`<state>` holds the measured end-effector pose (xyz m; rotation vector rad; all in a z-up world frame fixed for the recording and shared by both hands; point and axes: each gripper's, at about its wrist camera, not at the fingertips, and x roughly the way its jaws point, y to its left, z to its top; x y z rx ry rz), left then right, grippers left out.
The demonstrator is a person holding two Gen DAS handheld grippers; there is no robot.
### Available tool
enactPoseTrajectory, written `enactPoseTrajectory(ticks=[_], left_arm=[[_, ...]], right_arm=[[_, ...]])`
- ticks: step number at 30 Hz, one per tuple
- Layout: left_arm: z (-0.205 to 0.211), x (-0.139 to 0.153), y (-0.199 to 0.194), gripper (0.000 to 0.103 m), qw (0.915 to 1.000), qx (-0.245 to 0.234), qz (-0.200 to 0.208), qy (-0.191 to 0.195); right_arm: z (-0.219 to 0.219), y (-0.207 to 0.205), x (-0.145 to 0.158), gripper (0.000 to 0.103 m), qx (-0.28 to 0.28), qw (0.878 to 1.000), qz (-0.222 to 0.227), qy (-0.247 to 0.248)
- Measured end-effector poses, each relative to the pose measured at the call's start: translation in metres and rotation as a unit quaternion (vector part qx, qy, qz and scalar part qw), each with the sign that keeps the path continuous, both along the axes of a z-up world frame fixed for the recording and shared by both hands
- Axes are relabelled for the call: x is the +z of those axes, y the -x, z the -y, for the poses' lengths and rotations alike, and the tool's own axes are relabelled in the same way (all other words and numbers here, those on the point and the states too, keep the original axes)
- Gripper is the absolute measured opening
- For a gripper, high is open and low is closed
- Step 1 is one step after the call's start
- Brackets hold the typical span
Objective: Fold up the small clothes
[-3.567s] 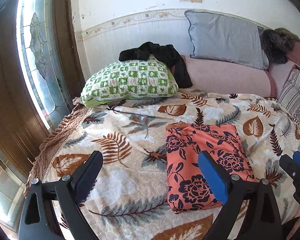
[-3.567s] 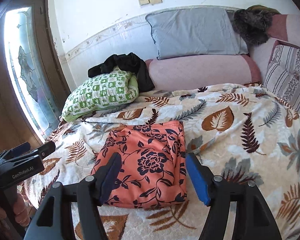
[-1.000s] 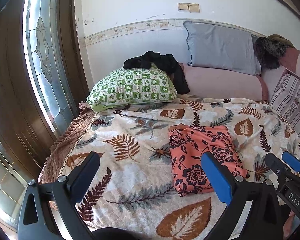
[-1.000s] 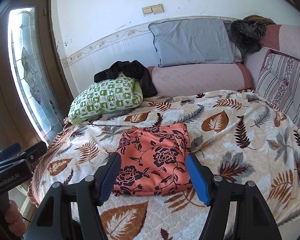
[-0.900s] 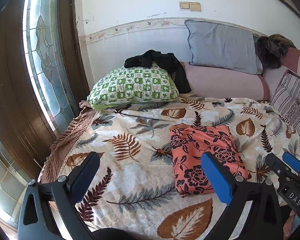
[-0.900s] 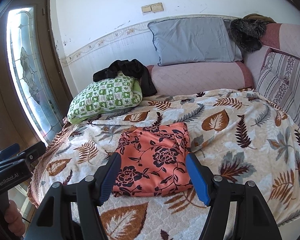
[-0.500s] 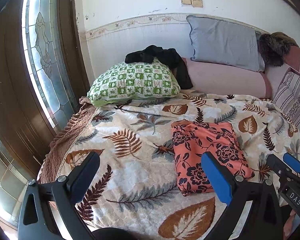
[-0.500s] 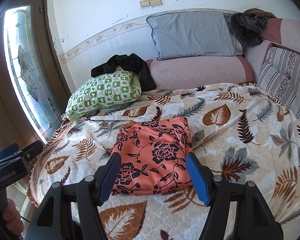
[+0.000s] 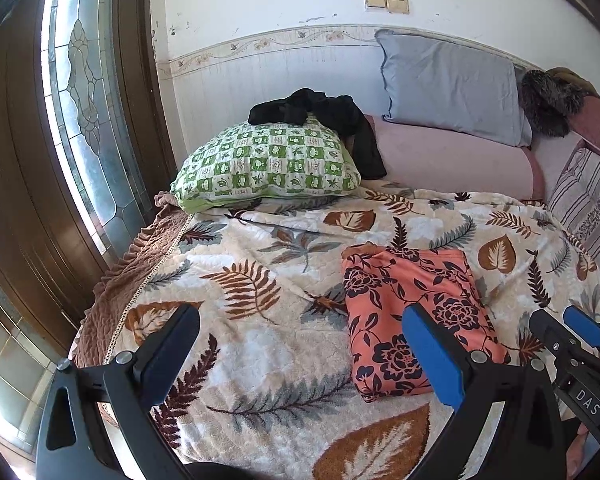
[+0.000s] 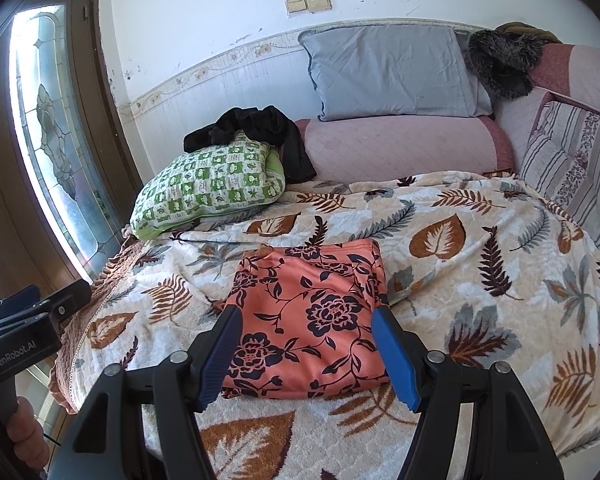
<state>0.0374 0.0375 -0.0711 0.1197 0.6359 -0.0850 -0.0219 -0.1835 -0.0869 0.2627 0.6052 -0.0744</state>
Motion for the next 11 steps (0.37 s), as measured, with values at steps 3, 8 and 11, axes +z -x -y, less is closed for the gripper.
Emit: enactPoseTrajectory(ticks=[3, 8, 11], left_arm=[[0.0, -0.002, -0.005, 0.101, 1.0, 0.002, -0.001, 0.003], [0.004, -0.005, -0.01, 0.101, 0.9996, -0.002, 0.022, 0.018], [0.008, -0.012, -0.024, 0.101, 0.9996, -0.007, 0.009, 0.024]], right_arm=[[0.0, -0.006, -0.002, 0.071, 0.001, 1.0, -0.002, -0.001], [0.0, -0.019, -0.008, 0.071, 0.004, 1.0, -0.01, -0.001], [0.005, -0.029, -0.013, 0.071, 0.003, 1.0, -0.012, 0.001]])
